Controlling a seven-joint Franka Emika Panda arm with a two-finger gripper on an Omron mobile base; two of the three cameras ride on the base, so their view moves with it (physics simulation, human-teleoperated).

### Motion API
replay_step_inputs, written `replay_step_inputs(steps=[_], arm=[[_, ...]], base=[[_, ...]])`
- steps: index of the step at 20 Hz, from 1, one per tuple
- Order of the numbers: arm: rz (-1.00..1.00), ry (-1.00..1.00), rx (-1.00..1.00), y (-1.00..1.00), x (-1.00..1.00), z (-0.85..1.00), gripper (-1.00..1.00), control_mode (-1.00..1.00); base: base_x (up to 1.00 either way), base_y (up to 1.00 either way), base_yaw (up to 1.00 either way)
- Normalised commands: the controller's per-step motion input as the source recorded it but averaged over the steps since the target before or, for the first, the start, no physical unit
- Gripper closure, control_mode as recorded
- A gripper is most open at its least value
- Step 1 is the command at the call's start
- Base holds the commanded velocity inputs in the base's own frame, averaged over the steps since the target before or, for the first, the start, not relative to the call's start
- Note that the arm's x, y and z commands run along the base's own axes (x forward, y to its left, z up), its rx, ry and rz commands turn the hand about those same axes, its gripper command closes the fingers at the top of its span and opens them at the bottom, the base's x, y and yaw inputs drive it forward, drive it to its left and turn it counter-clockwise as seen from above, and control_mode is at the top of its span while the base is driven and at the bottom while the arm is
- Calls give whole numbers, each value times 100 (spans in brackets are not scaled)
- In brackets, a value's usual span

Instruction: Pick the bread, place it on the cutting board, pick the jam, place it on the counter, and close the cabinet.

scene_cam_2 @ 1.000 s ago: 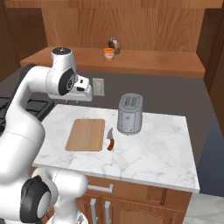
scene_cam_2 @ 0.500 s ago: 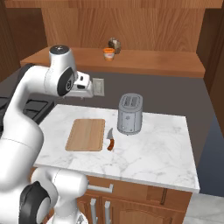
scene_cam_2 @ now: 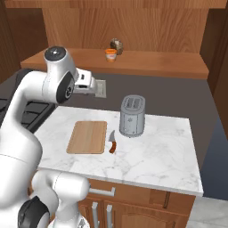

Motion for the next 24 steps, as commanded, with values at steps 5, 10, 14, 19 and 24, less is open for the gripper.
replay_step_inputs(steps=[5, 10, 14, 19, 24], arm=[[0, -13, -1, -26, 0, 27, -100, -100], [0, -12, 0, -32, 0, 37, -100, -100], [0, -12, 0, -29, 0, 41, -100, -100], [0, -7, 0, -24, 0, 38, -100, -100], [0, -7, 0, -22, 0, 33, -100, -100]], base=[[0, 0, 0], [0, 0, 0], [0, 0, 0], [0, 0, 0], [0, 0, 0]])
